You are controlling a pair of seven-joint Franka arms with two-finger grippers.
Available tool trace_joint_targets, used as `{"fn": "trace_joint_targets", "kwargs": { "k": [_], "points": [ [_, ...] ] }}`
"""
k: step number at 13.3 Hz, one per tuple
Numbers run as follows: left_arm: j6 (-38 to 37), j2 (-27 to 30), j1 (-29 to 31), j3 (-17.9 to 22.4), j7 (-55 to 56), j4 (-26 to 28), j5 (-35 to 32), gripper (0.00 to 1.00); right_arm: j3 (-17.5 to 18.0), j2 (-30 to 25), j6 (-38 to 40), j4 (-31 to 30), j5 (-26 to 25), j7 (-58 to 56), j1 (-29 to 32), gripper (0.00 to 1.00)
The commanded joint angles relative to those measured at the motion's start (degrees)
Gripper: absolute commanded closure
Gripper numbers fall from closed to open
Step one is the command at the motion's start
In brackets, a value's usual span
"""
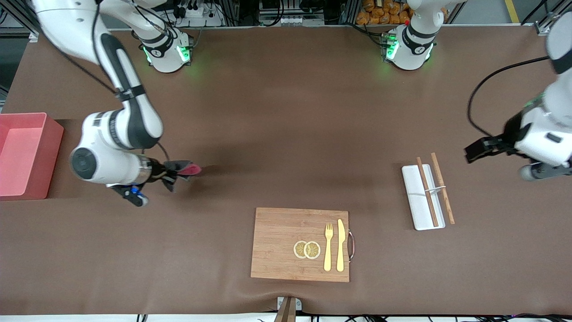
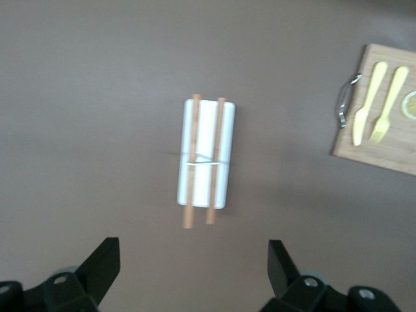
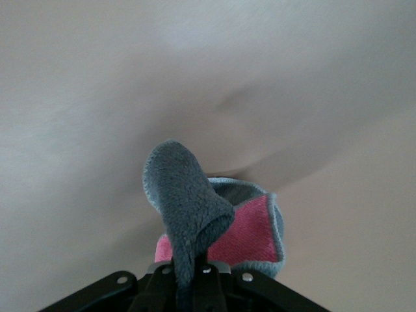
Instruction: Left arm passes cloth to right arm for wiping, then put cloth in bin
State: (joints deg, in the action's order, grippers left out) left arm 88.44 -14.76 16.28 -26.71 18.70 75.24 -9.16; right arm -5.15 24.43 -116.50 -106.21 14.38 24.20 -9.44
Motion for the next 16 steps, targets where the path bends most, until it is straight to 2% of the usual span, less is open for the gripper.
{"fn": "trace_joint_targets", "kwargs": {
  "k": [1, 3, 5, 7, 9, 10, 13, 16],
  "points": [
    [-2.91, 2.8, 1.56, -0.62, -2.79, 1.31, -0.5, 0.0, 1.11, 0.26, -1.09, -1.63, -0.76, -17.09, 9.66, 1.0],
    [-3.45, 4.03, 1.64, -0.53, -2.7, 1.48, -0.42, 0.0, 1.02, 1.93, -2.14, -0.59, -1.1, -32.39, 17.04, 1.0],
    [-4.32, 4.04, 1.91, -0.53, -2.79, 1.49, -0.33, 0.0, 1.11, 4.82, -2.5, 5.1, -8.1, -42.27, 23.2, 1.0],
    [-4.41, 4.3, 2.26, -0.53, -3.05, 1.48, -0.07, 0.0, 1.11, 5.8, -1.98, 10.91, -15.4, -47.03, 25.34, 1.0],
    [-4.15, 5.26, 3.84, 0.42, -6.46, 2.27, 4.13, 0.0, 1.11, 5.8, 0.65, 14.79, -21.47, -47.58, 24.82, 1.0],
    [-3.89, 6.22, 2.97, 3.48, -6.83, 3.49, 5.55, 0.0, 1.2, 5.63, 1.18, 14.54, -22.37, -47.32, 24.29, 1.0],
    [-3.8, 8.95, -7.03, 15.43, -9.72, 5.78, 7.67, 0.0, 1.64, 5.71, 1.72, 12.09, -20.89, -41.81, 22.54, 1.0],
    [0.31, 13.51, -10.12, 19.93, -10.17, 12.44, 9.07, 0.0, 1.64, 5.8, 0.75, 10.06, -15.53, -35.91, 19.29, 1.0]
  ]
}}
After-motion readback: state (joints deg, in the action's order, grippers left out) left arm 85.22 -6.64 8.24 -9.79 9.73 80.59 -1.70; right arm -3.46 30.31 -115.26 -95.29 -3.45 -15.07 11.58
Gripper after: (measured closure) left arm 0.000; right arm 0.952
